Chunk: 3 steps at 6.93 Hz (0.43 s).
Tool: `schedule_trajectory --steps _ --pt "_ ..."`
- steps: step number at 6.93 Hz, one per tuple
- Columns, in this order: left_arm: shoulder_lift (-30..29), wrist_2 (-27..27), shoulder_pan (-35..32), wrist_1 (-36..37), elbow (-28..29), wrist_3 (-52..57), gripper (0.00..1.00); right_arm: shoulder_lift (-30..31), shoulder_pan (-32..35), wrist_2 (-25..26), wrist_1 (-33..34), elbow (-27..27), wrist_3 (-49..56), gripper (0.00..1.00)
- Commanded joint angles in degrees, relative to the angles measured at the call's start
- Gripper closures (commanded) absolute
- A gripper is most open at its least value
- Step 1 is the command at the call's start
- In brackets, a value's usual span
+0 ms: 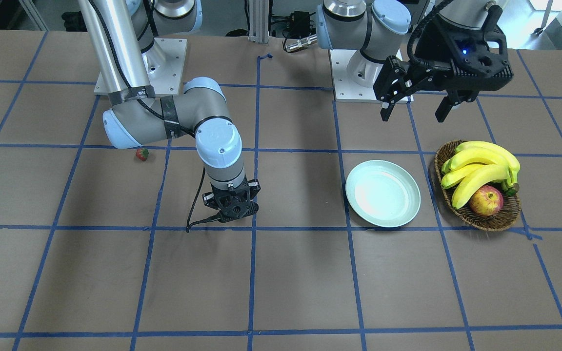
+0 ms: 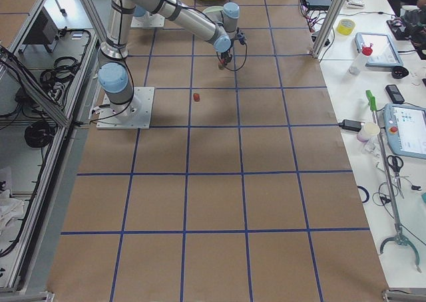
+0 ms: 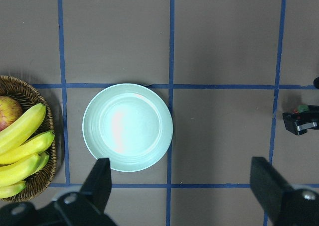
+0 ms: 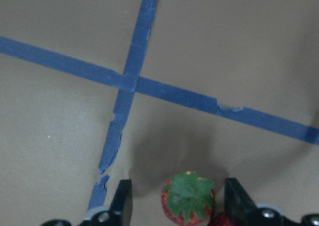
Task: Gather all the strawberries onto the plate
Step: 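Carry the strawberry toward the plate and release it on the table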
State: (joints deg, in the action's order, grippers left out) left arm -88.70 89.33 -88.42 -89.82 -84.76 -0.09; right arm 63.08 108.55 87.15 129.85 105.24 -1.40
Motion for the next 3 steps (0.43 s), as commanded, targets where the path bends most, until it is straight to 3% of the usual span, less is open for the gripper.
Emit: schedule_trajectory --steps 1,3 --pt "0.0 0.0 0.0 0.0 0.0 0.0 0.00 0.5 0.0 -0.1 0.0 -0.7 -1.1 0.97" --pt "0.0 0.1 0.0 0.1 0.0 -0.1 0.00 -0.1 2.8 -10.9 0.2 -3.9 -9.5 0.97"
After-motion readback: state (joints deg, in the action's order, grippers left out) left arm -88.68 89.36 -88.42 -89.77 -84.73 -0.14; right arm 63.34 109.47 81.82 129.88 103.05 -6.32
